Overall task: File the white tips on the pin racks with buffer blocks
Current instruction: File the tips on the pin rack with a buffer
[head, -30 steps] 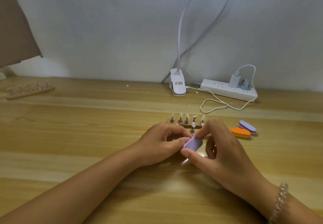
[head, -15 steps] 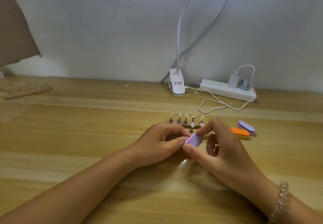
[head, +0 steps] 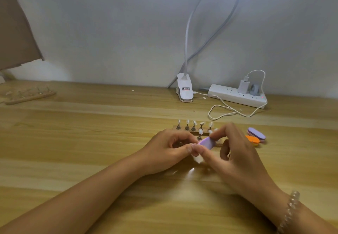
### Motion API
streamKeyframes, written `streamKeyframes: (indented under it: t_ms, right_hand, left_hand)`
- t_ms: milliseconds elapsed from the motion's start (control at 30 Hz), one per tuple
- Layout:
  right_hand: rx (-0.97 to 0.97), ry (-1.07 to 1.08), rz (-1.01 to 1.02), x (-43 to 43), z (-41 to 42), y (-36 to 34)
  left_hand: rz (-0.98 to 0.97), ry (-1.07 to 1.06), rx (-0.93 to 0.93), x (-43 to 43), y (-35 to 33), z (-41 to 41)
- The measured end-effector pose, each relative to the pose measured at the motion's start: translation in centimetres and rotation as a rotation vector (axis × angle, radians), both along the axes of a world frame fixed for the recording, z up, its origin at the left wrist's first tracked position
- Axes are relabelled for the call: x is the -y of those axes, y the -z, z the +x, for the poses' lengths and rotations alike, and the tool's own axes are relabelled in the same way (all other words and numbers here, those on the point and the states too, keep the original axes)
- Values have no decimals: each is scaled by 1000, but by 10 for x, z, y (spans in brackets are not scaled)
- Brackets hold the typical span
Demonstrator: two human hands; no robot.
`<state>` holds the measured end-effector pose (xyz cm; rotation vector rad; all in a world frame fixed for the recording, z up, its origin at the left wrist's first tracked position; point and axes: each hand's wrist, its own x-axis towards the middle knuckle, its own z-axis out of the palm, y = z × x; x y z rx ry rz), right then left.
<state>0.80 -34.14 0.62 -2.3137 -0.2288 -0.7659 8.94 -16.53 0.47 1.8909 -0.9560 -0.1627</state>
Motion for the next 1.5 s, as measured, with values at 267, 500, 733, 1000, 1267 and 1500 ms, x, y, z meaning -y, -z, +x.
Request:
streamKeyframes:
  t_ms: [267,500,733,1000,1267,1500]
  right_hand:
    - [11,76,213,7,3,-3]
    - [-38,-50,58,-4,0,-4]
    - [-18,-65,-7,-6,-1,-2]
    - [-33,-85,5,-3,0,-1]
    - [-1,-51,42,-2,-1,-3]
    - [20,-55,-4,-2,-2,-3]
  left_hand:
    - [-92,11,-64,1,1,1]
    - [-83,18,-58,1,2,3]
    - [-76,42,-56,0,3,3]
    - [-57,54,30,0,2,1]
    - [-81,43,10,2,0,-1]
    - [-91,23,-49,1,-1,0]
